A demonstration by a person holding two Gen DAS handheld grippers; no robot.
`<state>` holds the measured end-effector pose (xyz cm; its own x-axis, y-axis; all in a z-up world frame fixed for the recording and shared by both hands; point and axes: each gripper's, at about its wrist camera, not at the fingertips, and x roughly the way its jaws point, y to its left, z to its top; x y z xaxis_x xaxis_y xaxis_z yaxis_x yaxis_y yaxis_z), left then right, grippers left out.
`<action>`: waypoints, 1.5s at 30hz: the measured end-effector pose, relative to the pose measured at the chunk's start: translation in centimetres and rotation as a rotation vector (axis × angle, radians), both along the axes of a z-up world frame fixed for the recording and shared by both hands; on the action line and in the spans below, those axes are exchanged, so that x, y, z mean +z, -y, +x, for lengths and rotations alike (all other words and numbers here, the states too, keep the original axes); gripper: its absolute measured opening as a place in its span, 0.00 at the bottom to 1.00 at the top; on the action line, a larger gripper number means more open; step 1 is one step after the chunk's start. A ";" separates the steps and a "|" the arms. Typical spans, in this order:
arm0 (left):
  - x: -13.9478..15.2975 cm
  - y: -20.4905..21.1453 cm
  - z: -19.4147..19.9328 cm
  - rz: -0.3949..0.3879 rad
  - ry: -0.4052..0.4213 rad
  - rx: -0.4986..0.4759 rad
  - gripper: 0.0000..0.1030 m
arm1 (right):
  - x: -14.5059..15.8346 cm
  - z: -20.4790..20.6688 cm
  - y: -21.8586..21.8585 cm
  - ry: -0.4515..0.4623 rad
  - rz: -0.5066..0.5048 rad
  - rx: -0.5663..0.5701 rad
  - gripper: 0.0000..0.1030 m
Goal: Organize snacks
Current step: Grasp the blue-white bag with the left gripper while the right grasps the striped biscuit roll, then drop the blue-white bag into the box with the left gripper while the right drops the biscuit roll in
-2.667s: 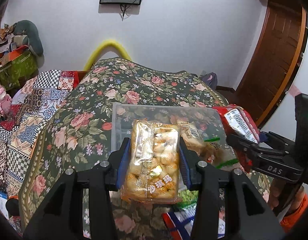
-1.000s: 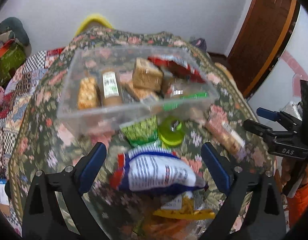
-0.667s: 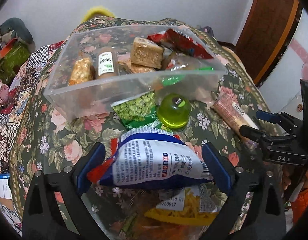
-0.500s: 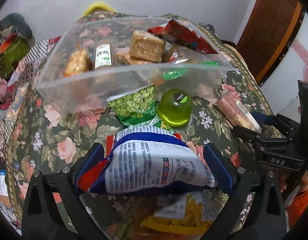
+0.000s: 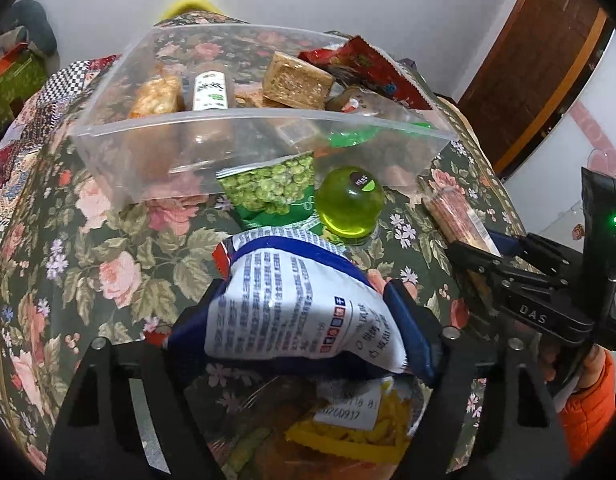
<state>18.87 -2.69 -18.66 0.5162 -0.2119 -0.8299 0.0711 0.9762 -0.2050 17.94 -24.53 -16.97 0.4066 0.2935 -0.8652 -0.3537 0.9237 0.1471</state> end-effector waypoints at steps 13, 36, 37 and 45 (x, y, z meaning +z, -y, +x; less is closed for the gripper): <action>5.0 -2.6 -2.7 0.010 0.118 0.031 0.69 | 5.7 -0.9 -2.0 0.113 0.076 0.042 0.42; 9.6 -6.5 3.9 0.042 0.246 0.073 0.69 | 8.3 5.5 -11.4 0.154 0.084 0.111 0.42; 9.4 -6.8 4.5 0.039 0.239 0.075 0.69 | 8.2 5.8 -11.7 0.145 0.084 0.111 0.42; 7.8 -8.7 7.5 0.020 0.211 0.107 0.69 | 6.9 8.5 -14.8 0.100 0.082 0.117 0.42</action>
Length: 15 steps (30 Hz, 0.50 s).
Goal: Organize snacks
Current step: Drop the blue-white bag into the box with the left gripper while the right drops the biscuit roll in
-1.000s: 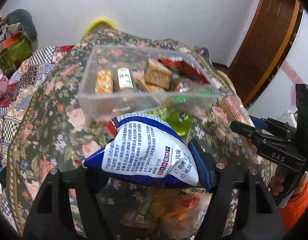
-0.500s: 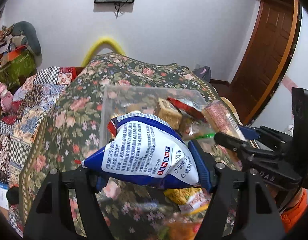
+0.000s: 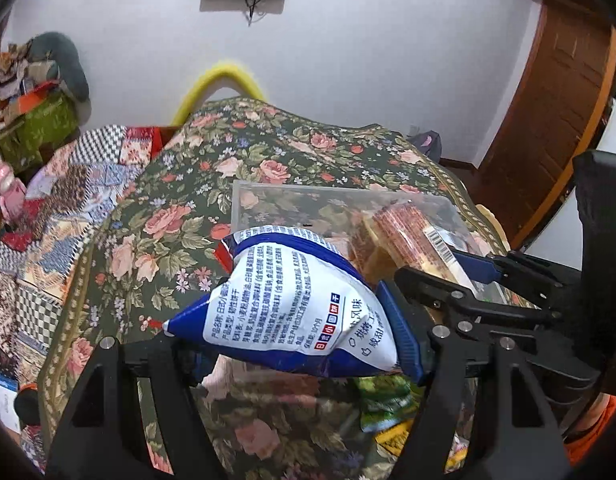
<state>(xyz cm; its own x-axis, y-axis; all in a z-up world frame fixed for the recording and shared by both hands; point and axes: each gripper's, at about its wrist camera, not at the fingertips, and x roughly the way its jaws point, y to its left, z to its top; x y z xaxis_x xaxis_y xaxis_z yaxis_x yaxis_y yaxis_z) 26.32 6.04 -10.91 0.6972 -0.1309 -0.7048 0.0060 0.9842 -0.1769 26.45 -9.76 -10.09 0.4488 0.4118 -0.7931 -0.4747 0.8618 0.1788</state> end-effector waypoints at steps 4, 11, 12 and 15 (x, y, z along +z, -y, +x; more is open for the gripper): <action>-0.9 -0.9 1.3 -0.021 -0.020 0.014 0.69 | -0.4 1.1 -0.8 -0.019 -0.008 -0.001 0.42; -1.2 -0.9 2.1 -0.030 -0.022 0.010 0.73 | -0.9 1.8 -0.6 -0.061 -0.005 -0.007 0.42; -1.3 -0.9 2.2 -0.037 -0.028 0.008 0.74 | -0.8 1.8 -0.5 -0.065 -0.002 -0.004 0.43; -1.3 -1.1 2.3 -0.061 -0.042 0.009 0.74 | -0.3 1.6 -0.2 -0.060 0.006 0.004 0.45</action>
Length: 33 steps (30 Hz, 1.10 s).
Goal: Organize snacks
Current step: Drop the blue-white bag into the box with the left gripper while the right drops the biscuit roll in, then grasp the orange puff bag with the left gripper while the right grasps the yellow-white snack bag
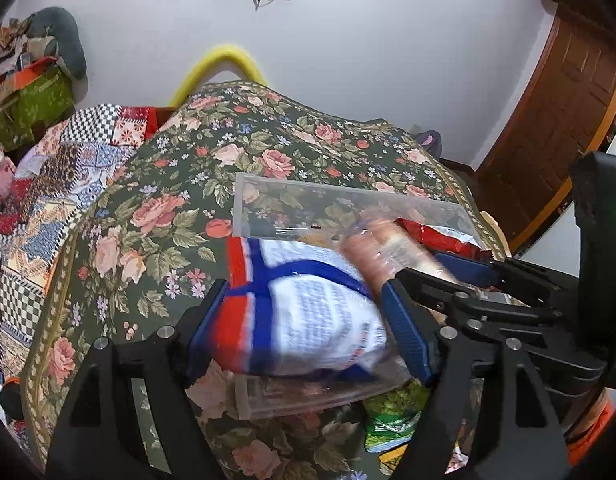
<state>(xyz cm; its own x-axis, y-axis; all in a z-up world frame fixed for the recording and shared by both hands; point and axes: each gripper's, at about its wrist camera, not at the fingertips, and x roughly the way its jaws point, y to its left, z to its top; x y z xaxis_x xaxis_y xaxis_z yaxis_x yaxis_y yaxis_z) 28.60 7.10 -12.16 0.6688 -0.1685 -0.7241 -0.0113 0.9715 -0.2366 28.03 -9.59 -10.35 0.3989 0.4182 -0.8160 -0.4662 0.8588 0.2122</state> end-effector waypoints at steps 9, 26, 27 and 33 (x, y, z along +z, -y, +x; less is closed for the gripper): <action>1.6 0.8 -2.4 0.038 0.023 -0.014 0.75 | 2.2 -3.3 1.8 0.093 -0.023 0.015 0.52; -0.9 1.5 -10.5 0.061 -0.046 -0.046 0.78 | -2.6 -10.2 5.5 -0.081 -0.011 0.038 0.57; -1.3 1.5 -10.7 0.054 -0.056 -0.047 0.78 | -3.3 -10.4 5.3 -0.099 -0.019 0.044 0.57; -2.6 1.8 -12.2 0.042 -0.092 -0.055 0.78 | -6.0 -10.6 3.5 -0.165 -0.036 0.083 0.57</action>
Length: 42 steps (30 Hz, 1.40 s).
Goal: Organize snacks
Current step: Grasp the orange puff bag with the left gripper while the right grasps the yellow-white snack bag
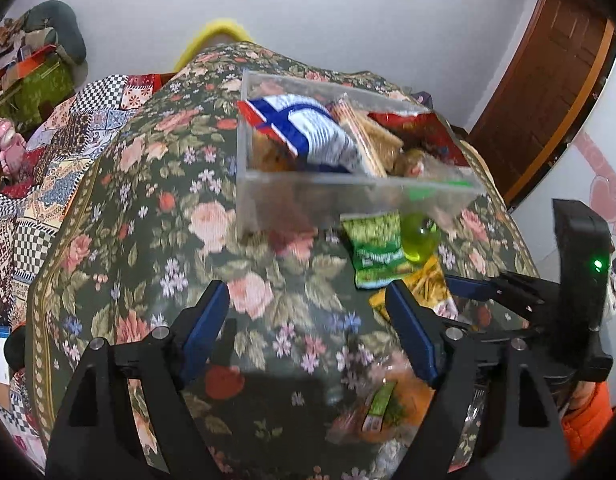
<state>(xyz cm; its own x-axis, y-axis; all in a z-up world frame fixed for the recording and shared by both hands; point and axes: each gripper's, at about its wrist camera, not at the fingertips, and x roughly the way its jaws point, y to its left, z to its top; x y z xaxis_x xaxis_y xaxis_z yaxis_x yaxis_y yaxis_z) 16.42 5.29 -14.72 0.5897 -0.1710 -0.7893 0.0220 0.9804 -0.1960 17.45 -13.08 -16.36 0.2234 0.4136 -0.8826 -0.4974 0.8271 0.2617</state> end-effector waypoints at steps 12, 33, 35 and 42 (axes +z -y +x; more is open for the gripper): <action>-0.5 2.3 -2.8 -0.030 -0.054 -0.063 0.79 | 1.1 -2.0 2.1 0.089 -0.026 -0.030 0.32; -2.8 9.2 -5.8 0.048 -0.116 -0.150 0.95 | 4.0 -6.1 9.0 0.110 0.046 -0.195 0.31; -3.4 9.4 -5.3 0.074 -0.124 -0.145 0.95 | 4.0 -6.1 8.9 0.107 0.052 -0.197 0.31; -5.0 8.5 -3.5 0.049 -0.110 -0.098 0.93 | 3.6 -6.2 8.6 0.099 0.063 -0.192 0.31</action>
<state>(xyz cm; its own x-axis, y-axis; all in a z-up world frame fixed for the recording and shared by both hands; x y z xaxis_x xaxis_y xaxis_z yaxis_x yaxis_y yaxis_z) 12.95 -3.21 -19.74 0.4816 -0.1830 -0.8571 0.0994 0.9830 -0.1541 11.25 -21.73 -12.75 0.3873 0.4093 -0.8261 -0.3586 0.8924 0.2740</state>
